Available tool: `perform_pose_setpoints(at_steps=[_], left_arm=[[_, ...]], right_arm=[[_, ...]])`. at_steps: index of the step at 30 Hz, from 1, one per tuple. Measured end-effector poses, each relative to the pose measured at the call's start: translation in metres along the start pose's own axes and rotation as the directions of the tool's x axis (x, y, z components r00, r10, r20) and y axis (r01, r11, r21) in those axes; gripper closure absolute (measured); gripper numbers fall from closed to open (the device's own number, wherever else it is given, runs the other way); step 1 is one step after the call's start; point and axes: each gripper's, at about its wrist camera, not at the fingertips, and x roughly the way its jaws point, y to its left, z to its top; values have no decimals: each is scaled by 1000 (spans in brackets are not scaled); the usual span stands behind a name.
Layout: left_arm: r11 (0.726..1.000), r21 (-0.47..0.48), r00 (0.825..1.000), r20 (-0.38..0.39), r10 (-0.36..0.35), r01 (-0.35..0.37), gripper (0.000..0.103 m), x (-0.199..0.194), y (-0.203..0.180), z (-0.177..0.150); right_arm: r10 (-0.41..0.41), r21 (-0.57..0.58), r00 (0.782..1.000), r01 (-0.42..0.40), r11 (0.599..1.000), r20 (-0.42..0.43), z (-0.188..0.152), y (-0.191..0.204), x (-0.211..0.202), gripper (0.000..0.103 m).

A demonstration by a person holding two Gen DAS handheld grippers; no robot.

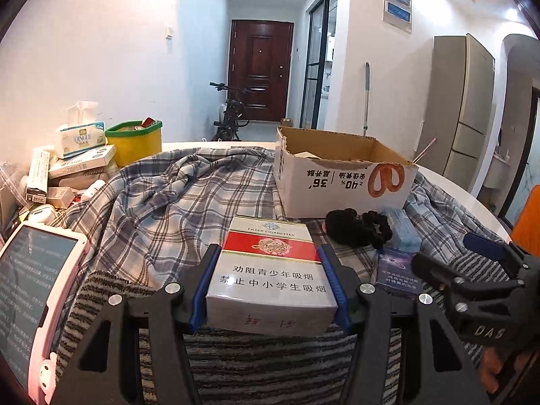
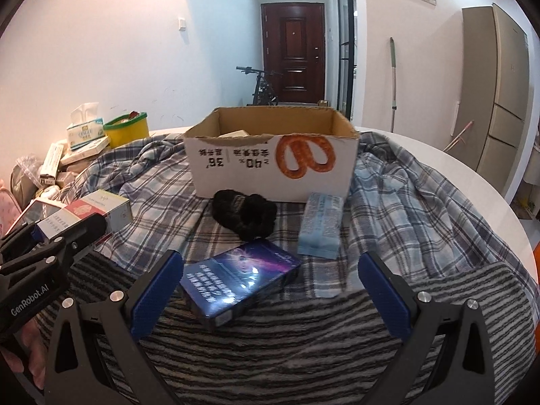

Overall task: Organize objects
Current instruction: 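Lift the red and white pack with the left tool while the right tool approaches the purple pack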

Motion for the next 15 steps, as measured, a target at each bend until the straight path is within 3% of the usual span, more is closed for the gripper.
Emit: perform_pose_setpoints(at_steps=[4, 8, 15], left_arm=[[1000, -7, 1000, -3, 1, -1, 43, 0, 0, 0], [998, -56, 1000, -23, -21, 20, 43, 5, 11, 1], [999, -48, 1000, -19, -23, 23, 43, 4, 9, 1]], right_arm=[[8, 6, 1000, -8, 1000, -12, 1, 14, 8, 0], [0, 21, 999, 1, 1000, -39, 2, 19, 18, 8], [27, 58, 995, -22, 998, -96, -3, 11, 29, 34]])
